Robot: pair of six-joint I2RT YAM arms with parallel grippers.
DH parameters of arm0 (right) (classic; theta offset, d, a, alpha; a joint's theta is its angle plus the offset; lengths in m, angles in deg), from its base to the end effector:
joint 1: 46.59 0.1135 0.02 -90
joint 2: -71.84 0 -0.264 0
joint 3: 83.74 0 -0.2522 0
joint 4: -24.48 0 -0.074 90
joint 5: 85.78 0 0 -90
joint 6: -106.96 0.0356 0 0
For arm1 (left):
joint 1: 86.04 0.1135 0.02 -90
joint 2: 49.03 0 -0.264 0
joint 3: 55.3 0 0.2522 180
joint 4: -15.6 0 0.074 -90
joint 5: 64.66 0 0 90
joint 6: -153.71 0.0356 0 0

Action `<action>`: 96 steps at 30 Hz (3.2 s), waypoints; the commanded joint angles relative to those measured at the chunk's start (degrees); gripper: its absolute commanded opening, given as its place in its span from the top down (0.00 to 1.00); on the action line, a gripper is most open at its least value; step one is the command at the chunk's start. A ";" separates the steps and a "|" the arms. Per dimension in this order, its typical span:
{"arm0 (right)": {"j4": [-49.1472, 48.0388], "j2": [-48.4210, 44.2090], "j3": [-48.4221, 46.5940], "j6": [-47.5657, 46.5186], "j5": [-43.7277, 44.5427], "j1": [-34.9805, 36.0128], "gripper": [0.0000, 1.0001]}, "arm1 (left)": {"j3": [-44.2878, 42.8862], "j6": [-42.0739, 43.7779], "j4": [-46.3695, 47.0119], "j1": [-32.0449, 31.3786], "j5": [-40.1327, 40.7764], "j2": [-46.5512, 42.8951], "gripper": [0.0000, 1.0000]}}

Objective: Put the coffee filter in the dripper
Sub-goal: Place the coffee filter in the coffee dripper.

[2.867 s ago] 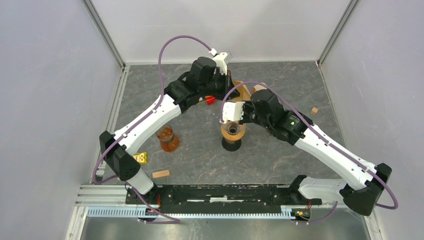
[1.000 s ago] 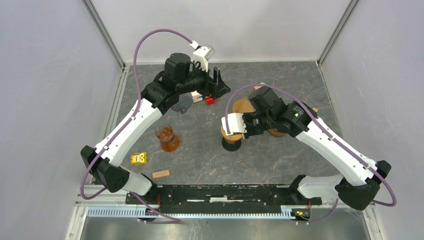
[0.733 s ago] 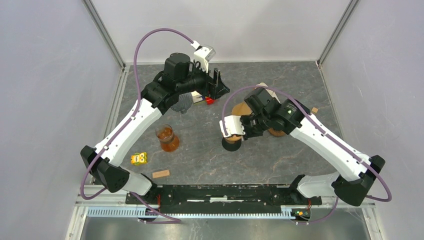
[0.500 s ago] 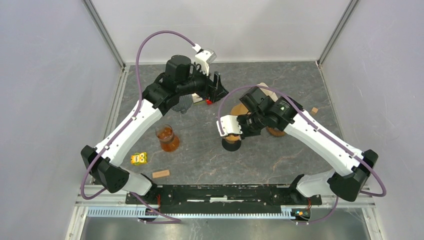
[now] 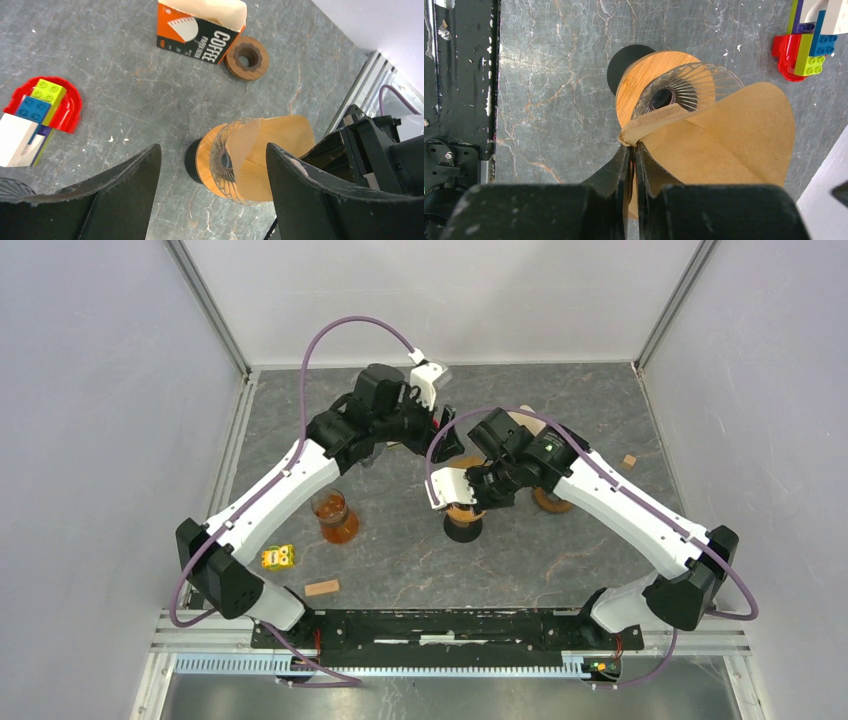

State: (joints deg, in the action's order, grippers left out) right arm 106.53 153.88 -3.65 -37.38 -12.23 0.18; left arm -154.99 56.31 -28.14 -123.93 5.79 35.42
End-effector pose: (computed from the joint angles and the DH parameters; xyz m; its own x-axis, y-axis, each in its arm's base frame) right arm 0.1780 0.2040 0.3550 0.2770 -0.8431 -0.4610 -0.9576 -0.2023 -0.2053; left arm 0.2549 -0.2135 0.3912 -0.4779 0.2181 -0.8509 0.7556 0.5961 -0.2715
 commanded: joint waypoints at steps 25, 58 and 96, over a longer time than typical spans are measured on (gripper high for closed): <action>-2.06 0.32 2.75 -0.18 0.96 0.17 0.44 | 0.57 7.31 -2.02 -3.22 6.07 6.59 0.16; -10.40 -1.41 13.56 0.47 0.03 1.40 0.40 | 2.96 13.06 -3.24 -4.64 4.69 8.44 0.16; -13.22 -4.51 9.82 11.34 1.56 1.55 0.30 | 0.90 11.90 -4.23 -4.74 3.93 6.46 0.16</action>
State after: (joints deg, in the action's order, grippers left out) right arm 95.62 150.76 5.53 -30.24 -9.50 1.42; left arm -155.21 67.68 -34.26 -128.45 11.26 44.16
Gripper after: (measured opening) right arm 0.688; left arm 0.848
